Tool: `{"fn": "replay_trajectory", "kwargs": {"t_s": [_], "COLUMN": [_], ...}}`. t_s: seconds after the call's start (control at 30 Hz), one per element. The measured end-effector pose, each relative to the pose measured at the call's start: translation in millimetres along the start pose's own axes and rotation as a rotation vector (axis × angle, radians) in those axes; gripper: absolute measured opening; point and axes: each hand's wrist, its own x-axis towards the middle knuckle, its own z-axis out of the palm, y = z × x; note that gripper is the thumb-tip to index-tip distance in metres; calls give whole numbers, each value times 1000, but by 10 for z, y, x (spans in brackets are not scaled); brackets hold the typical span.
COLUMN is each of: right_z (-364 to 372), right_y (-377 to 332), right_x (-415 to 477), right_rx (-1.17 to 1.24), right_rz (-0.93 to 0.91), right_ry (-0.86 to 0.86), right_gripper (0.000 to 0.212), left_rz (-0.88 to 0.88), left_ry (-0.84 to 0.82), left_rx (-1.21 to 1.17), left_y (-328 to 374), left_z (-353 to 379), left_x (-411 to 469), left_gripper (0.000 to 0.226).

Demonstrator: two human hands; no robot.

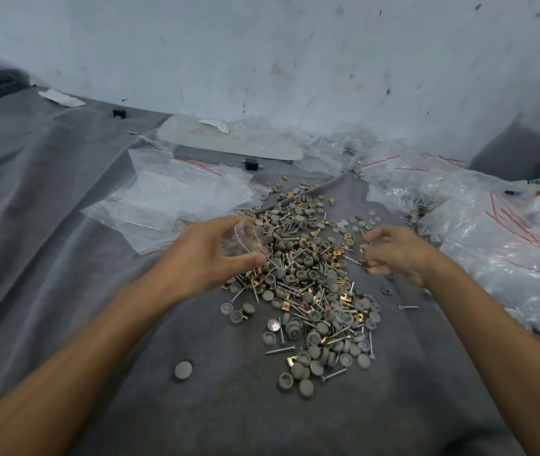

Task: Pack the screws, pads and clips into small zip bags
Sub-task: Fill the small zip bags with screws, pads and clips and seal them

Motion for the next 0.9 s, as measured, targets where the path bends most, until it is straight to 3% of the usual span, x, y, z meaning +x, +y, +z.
{"fn": "replay_trajectory", "kwargs": {"t_s": [0.13, 0.33, 0.5, 0.57, 0.77, 0.9], "right_z": [136, 300, 382, 405, 615, 865], "right_y": [-75, -84, -126, -193, -611, -852], "right_x": [-60, -39, -77, -138, -450, -652], "right_rx": [90, -31, -67, -51, 8, 35], "right_rz": [-46, -121, -226, -270, -466, -578], "right_ry": [-64, -75, -42, -45, -195, -228], "right_gripper": [27, 17, 14, 12, 8, 8], "left_rz": [12, -3, -10, -6, -5, -4], "left_ry": [1, 7, -1, -4, -12, 20], "left_rx": [-1, 3, -14, -13, 9, -20], "left_y": [9, 4, 23, 35, 44, 44], "left_z": [10, -14, -23, -25, -32, -51], "left_x": [0, -10, -17, -19, -13, -15], "left_gripper": [60, 67, 51, 57, 72, 68]}}
